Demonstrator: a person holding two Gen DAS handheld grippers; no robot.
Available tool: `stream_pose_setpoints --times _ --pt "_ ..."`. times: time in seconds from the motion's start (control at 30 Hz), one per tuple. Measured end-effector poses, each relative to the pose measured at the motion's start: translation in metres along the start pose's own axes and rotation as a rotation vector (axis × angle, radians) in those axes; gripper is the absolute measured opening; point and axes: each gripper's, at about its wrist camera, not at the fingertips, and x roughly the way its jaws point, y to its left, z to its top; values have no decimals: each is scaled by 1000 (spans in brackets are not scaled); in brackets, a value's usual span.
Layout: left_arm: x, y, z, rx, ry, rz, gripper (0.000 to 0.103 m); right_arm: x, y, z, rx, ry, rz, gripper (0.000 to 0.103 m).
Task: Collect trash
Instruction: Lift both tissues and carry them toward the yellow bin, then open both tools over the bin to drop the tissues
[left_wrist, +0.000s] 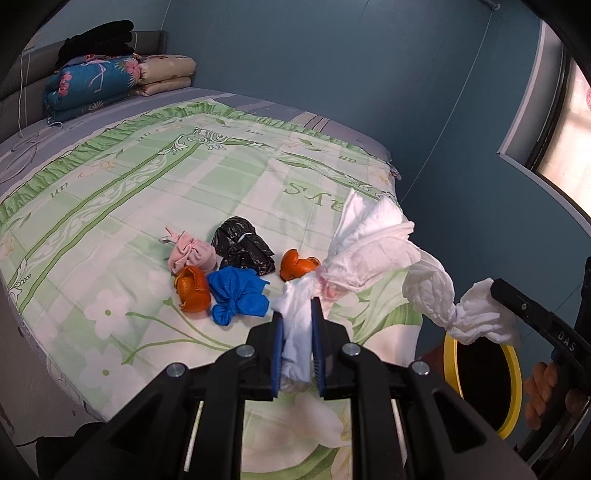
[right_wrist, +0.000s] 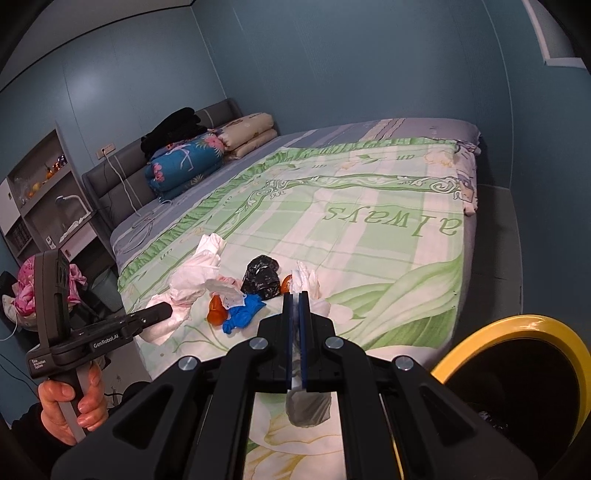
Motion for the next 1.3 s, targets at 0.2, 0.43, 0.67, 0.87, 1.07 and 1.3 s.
stream_pose_setpoints --times 0.2,0.43,0.67,0.87,1.07,1.3 --pt "3 -22 1 33 8 -25 13 -14 -16 3 31 -28 -27 2" --pt "5 -53 1 88 12 -54 13 -29 -35 3 63 -55 -58 2" --pt "10 -82 0 141 22 -83 13 -48 -54 2 94 -86 -88 2" --pt "15 -105 -1 179 34 -106 13 -62 -68 2 114 -117 -124 2" --pt "19 -124 -6 211 52 -128 13 -77 -83 1 142 -147 -157 2" --pt "24 -148 -10 245 73 -154 13 -88 -101 -5 181 -161 -180 2"
